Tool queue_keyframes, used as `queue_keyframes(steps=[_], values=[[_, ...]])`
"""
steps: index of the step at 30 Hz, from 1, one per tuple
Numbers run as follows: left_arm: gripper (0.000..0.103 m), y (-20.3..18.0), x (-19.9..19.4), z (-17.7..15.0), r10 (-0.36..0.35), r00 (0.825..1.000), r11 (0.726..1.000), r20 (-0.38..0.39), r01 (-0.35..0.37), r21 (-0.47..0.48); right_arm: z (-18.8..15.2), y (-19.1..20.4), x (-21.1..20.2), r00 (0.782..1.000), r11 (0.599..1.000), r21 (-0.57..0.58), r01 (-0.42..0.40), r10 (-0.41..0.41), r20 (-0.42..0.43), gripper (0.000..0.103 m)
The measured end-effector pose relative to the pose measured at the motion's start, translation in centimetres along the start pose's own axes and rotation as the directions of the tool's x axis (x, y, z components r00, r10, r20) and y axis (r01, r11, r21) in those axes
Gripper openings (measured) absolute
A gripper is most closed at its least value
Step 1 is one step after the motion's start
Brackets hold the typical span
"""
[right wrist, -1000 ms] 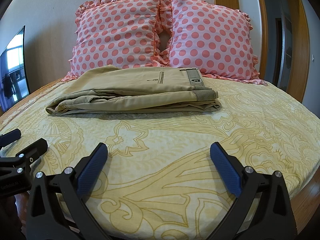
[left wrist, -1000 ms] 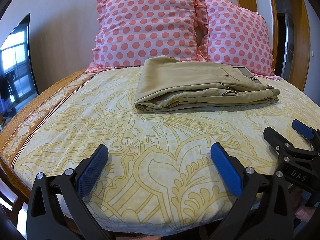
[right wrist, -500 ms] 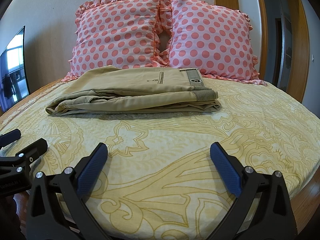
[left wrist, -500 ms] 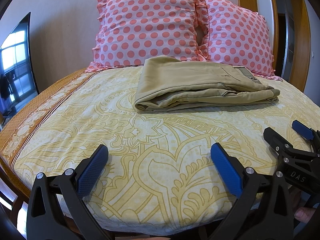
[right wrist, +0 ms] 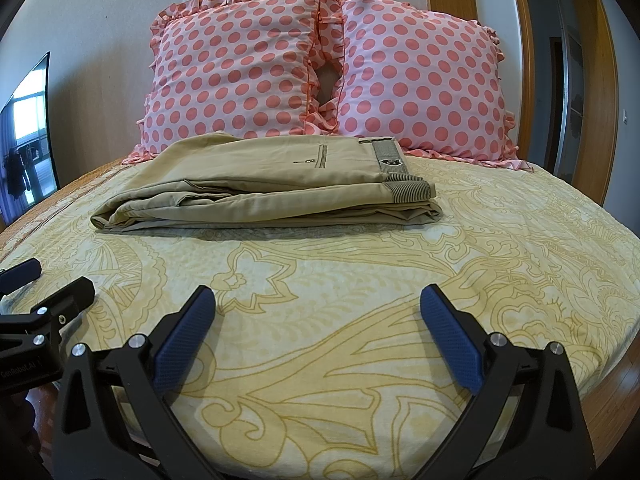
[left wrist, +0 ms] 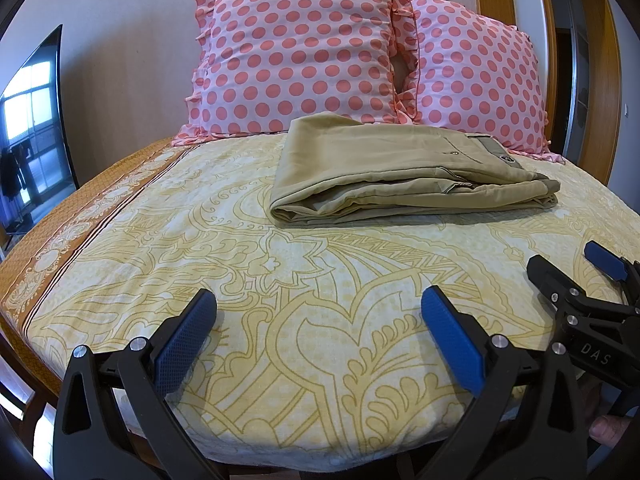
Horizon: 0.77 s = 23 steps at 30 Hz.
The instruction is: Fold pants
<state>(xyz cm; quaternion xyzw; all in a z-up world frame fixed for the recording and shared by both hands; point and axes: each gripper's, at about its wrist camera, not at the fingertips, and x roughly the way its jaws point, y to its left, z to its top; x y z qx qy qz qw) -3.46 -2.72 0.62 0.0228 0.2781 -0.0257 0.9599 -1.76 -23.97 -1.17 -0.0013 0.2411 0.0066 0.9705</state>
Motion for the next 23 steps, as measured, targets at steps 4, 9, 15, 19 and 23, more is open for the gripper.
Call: queue_keyframes(steps=[4,9,15,19,23], values=[[0.102,-0.10,-0.01,0.01,0.001,1.000,1.000,0.000,-0.001,0.000,0.00,-0.03,0.03,1.000,1.000,0.000,-0.001,0.001,0.000,0.101],[0.102,-0.16,-0.02,0.02,0.003,1.000,1.000,0.000,-0.003,-0.002,-0.01,-0.06,0.02,1.000,1.000,-0.001,-0.001,0.001,0.001,0.101],[0.102,-0.08,-0.03,-0.04,0.002,1.000,1.000,0.001,-0.002,-0.001,0.01,-0.02,0.04,1.000,1.000,-0.001,-0.001,0.001,0.000,0.101],[0.102,-0.10,-0.02,-0.05,0.002,1.000,1.000,-0.001,-0.002,-0.001,0.00,0.03,0.06,1.000,1.000,0.000,0.000,0.000,0.001,0.101],[0.102,-0.16,-0.02,0.03,0.003,1.000,1.000,0.000,-0.003,-0.002,-0.05,0.06,0.07,1.000,1.000,0.000,0.001,-0.001,0.001,0.101]])
